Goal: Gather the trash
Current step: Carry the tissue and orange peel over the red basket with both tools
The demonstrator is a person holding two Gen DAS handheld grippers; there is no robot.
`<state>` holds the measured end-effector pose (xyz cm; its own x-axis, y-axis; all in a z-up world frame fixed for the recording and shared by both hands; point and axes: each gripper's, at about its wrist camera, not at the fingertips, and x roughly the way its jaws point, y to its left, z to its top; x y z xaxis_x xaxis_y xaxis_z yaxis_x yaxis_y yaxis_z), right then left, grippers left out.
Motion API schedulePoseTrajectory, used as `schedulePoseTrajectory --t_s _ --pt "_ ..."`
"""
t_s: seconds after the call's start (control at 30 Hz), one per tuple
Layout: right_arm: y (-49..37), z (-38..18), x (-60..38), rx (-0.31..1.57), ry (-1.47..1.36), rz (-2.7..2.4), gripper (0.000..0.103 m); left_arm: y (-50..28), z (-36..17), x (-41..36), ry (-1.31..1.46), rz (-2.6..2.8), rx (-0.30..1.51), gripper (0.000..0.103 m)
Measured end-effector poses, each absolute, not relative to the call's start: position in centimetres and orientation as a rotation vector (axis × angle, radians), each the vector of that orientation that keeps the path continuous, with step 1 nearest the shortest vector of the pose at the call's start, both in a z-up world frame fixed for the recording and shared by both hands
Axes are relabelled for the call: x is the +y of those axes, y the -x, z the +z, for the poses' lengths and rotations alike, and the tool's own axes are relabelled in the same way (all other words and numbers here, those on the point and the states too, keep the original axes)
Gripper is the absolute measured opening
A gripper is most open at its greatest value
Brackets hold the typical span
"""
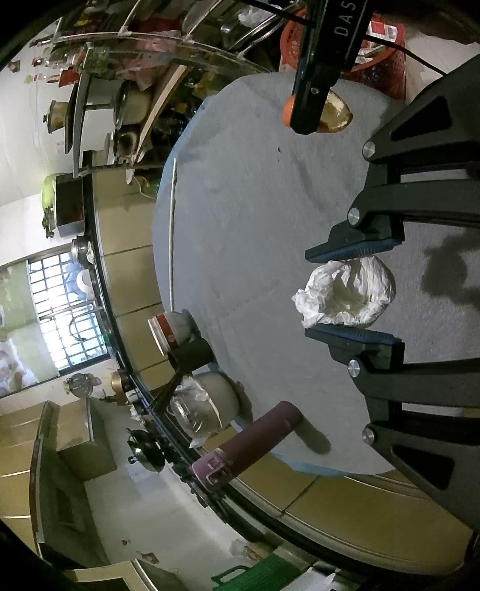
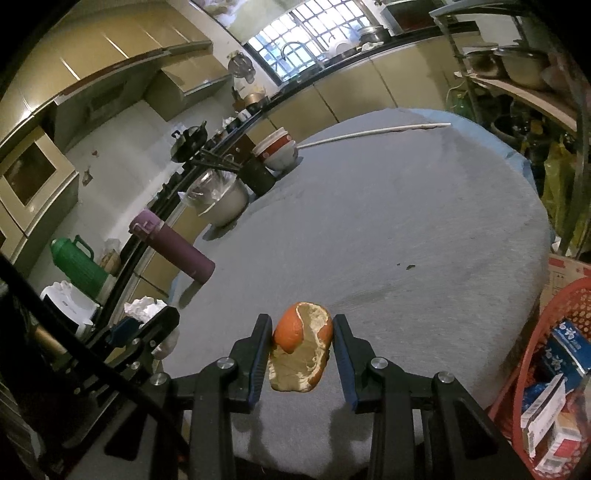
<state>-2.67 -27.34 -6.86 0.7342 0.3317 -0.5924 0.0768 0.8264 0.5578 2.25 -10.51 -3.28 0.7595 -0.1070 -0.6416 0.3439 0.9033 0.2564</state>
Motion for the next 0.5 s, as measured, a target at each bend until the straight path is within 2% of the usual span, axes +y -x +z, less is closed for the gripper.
schedulePoseTrajectory --t_s 0.5 --pt "4.3 -7.1 -29.5 0.725 -0.633 0.125 0.036 -1.0 -3.0 -12.2 -0.408 -0.266 0.653 0.035"
